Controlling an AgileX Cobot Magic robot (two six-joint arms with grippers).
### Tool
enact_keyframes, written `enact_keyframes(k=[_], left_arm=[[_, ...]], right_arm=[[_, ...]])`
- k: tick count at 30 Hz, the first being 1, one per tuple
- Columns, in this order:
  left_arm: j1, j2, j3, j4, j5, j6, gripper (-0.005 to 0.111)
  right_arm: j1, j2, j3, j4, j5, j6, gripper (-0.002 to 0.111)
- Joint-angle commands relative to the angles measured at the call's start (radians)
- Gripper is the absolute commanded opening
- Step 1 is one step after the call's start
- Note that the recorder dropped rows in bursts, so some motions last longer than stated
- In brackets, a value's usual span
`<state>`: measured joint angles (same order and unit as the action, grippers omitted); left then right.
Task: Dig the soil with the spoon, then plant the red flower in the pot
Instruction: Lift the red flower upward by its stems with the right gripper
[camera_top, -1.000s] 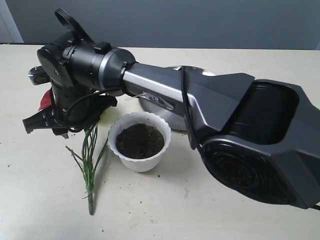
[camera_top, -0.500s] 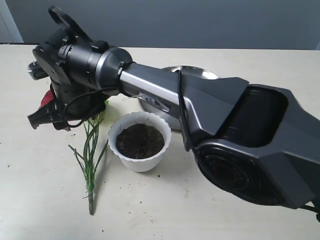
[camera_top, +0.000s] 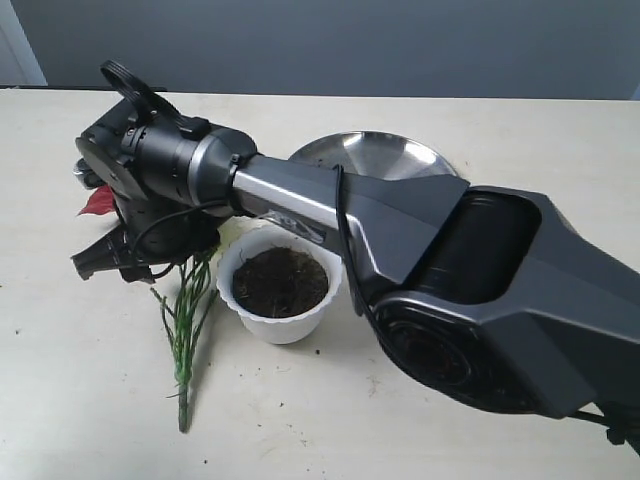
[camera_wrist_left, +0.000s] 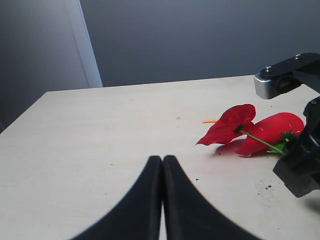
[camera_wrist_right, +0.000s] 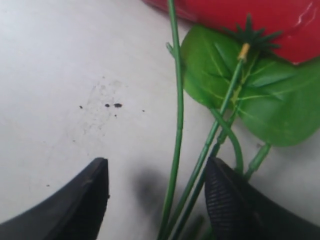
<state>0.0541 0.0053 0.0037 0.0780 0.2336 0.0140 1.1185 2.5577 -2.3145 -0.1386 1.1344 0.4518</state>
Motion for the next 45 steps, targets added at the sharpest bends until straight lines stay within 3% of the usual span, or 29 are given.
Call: enact_keyframes(k=[1,8,20,22,27,28,45], left_arm=[[-0.007,-0.005,-0.004,-0.008,-0.001,-0.004,0.000],[-0.007,-0.005,-0.004,-0.008,-0.001,-0.004,0.000],[-0.007,-0.005,-0.004,-0.008,-0.001,-0.004,0.000],[-0.007,-0.005,-0.004,-0.008,-0.001,-0.004,0.000],[-0.007,-0.005,-0.004,-0.008,-0.001,-0.004,0.000],[-0.007,-0.005,-0.004,-0.008,-0.001,-0.004,0.000],[-0.007,-0.005,-0.004,-0.008,-0.001,-0.004,0.000]], right_arm=[[-0.002,-0.003,-0.006,-0.023,-0.005,0.015,0.055],[-0.004,-0.001,-0.023,-0.098,0.021,0.051,0.055],[-0.037,0.063,-0.023,0.095,0.024,0.027,0.054],[-0.037,0.070,-0.023,0.112,0.016,0.011,0.046],[-0.037,0.075,-0.024,0.123,-0.004,0.002,0.004],[-0.037,0.075,-0.026,0.123,-0.004,-0.004,0.000],[-0.035,-0.110,-0.026,0.104,-0.174,-0.059,0.000]])
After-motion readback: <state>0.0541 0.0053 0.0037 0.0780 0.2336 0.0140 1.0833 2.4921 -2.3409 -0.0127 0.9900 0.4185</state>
